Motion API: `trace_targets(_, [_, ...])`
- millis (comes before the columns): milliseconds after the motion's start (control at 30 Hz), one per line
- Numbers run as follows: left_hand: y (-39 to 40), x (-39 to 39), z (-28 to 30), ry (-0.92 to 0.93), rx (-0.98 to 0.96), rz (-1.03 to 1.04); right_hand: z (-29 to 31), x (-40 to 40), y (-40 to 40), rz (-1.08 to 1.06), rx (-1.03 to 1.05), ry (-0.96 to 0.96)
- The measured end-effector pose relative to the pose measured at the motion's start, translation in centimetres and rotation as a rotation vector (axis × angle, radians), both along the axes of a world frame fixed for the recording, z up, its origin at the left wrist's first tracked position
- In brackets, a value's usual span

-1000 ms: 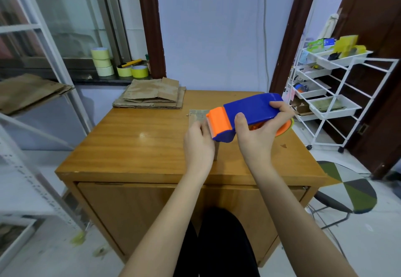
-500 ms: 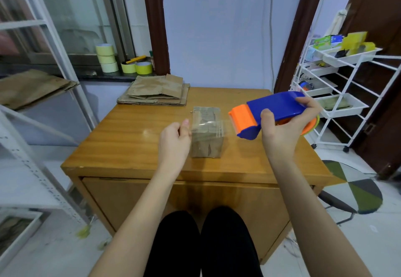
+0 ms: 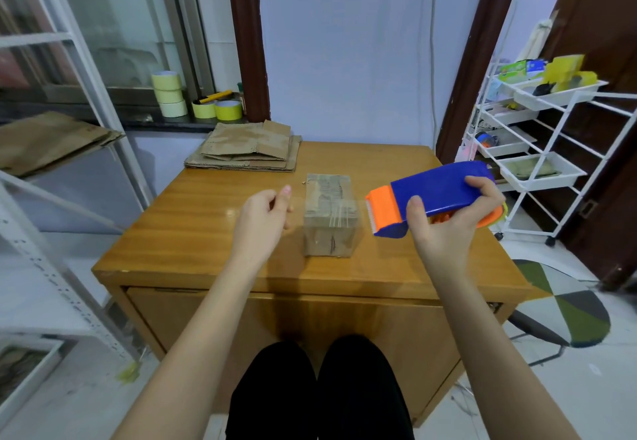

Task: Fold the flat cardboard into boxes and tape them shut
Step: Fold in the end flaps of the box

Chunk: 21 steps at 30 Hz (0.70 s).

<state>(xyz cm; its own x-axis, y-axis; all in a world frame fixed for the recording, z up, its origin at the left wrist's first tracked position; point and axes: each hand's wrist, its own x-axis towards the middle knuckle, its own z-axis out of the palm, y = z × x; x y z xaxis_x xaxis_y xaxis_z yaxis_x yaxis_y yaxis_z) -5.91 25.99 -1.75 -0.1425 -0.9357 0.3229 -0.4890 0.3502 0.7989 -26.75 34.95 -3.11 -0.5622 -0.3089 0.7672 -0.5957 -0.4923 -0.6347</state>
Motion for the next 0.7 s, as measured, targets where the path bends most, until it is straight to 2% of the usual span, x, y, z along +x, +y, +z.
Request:
trace_targets(233, [-1.1,-0.3,-0.6,-0.248,-0.036,0.080,-1.3,0.0,-0.5,0.009,0.079,0.004])
trace_targets(700, [-3.2,-1.1,-1.5,-0.300,0.036,0.080,-0.6,-0.4,-1.9,-0.006,0.238,-0.068])
